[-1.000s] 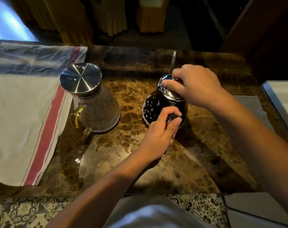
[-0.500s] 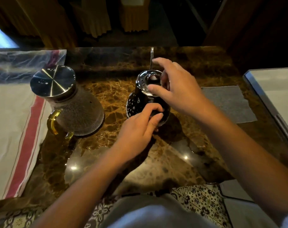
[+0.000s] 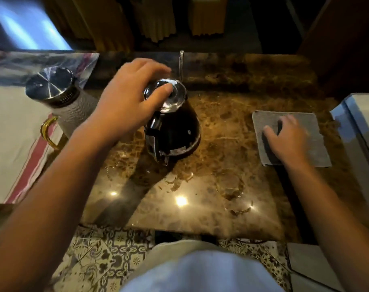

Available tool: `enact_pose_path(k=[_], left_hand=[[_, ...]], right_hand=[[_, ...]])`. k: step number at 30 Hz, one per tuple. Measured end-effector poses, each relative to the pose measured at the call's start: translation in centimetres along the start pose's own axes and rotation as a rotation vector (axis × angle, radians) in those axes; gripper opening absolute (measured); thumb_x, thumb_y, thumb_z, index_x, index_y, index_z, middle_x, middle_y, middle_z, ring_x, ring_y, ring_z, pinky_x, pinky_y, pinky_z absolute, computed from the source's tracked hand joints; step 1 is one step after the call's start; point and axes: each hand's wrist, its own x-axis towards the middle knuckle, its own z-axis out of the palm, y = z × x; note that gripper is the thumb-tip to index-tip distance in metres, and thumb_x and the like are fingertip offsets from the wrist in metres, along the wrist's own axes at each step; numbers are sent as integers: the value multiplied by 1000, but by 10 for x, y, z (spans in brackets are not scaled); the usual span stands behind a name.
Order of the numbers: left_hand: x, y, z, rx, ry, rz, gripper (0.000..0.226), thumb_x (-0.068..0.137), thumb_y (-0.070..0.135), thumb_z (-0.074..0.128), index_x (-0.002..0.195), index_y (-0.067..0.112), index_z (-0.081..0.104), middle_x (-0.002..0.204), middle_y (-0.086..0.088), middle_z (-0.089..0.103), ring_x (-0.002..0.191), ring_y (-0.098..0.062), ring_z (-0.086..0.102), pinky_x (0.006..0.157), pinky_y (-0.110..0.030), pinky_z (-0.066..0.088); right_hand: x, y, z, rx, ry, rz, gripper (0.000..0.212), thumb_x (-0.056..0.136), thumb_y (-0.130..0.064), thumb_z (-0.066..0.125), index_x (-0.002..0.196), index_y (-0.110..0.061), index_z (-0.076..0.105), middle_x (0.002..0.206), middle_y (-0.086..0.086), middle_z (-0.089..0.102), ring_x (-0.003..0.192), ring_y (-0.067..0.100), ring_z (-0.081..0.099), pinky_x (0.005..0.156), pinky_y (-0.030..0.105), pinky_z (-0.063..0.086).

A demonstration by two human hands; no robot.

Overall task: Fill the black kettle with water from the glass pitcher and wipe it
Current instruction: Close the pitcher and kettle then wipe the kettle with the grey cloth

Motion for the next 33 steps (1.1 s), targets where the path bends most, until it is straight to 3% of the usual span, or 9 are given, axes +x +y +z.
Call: enact_pose_path(k=[6, 8, 12, 15, 19, 21, 23, 28, 33], left_hand=[[25, 12, 39, 109, -89, -95, 49, 105, 51, 51, 147, 26, 52, 154, -3, 48, 144, -24, 43, 117, -47, 40], [25, 13, 44, 122, -68, -109, 52, 102, 55, 54, 145, 27, 54, 150, -2, 49, 139, -24, 47, 111, -44, 43], [23, 12, 48, 85, -18, -85, 51, 97, 53, 64, 140, 26, 58, 144, -3, 53, 132, -22, 51, 105, -37, 44], [22, 7, 40, 33, -67, -39, 48, 94, 50, 66, 135, 26, 60, 140, -3, 54, 129, -21, 53, 107, -42, 49], [13, -4, 23, -101, -166, 7, 49, 85, 53, 63, 126, 27, 65, 134, 1, 58, 126, -16, 56, 108, -44, 49], [10, -6, 22, -133, -159, 22, 45, 85, 49, 65, 124, 27, 66, 132, 2, 59, 125, -15, 57, 109, -44, 49], [10, -7, 22, -137, -146, 27, 43, 85, 46, 66, 123, 28, 66, 131, 3, 60, 124, -13, 57, 108, -43, 50], [8, -11, 25, -171, -114, 59, 41, 87, 38, 71, 123, 18, 68, 127, 1, 64, 122, -14, 60, 108, -43, 50], [4, -14, 27, -183, -50, 2, 43, 87, 40, 73, 123, 17, 67, 124, 3, 66, 118, -12, 61, 105, -38, 52]], right_hand=[[0, 8, 24, -106, -22, -4, 109, 90, -83, 43, 161, -3, 23, 170, 23, 22, 159, 40, 16, 127, 58, 11], [-3, 8, 29, -140, 3, -48, 101, 95, -79, 39, 160, -4, 28, 169, 25, 23, 159, 40, 16, 127, 58, 11], [-5, 6, 32, -14, 91, -267, 53, 107, -42, 45, 144, -7, 59, 157, 20, 50, 151, 36, 39, 124, 56, 26], [-11, 2, 32, 124, 105, -359, 43, 104, -32, 47, 125, -7, 74, 139, 16, 67, 139, 33, 56, 117, 51, 38], [-32, -22, 10, 755, -34, -68, 25, 105, -32, 59, 105, -17, 79, 101, 4, 77, 101, 18, 72, 93, 40, 55], [-42, -46, -10, 1323, -197, 164, 23, 106, -30, 59, 115, -17, 75, 106, 0, 78, 106, 16, 74, 97, 35, 57], [-49, -70, -27, 1667, -308, 242, 23, 106, -29, 57, 117, -17, 73, 112, 5, 80, 110, 21, 75, 98, 37, 59], [-63, -129, -34, 1886, -310, 346, 25, 104, -35, 58, 114, -18, 74, 110, 5, 81, 106, 20, 76, 91, 38, 61], [-79, -169, -26, 1878, -117, 314, 35, 102, -34, 63, 132, -16, 67, 134, 9, 71, 126, 21, 68, 111, 43, 52]])
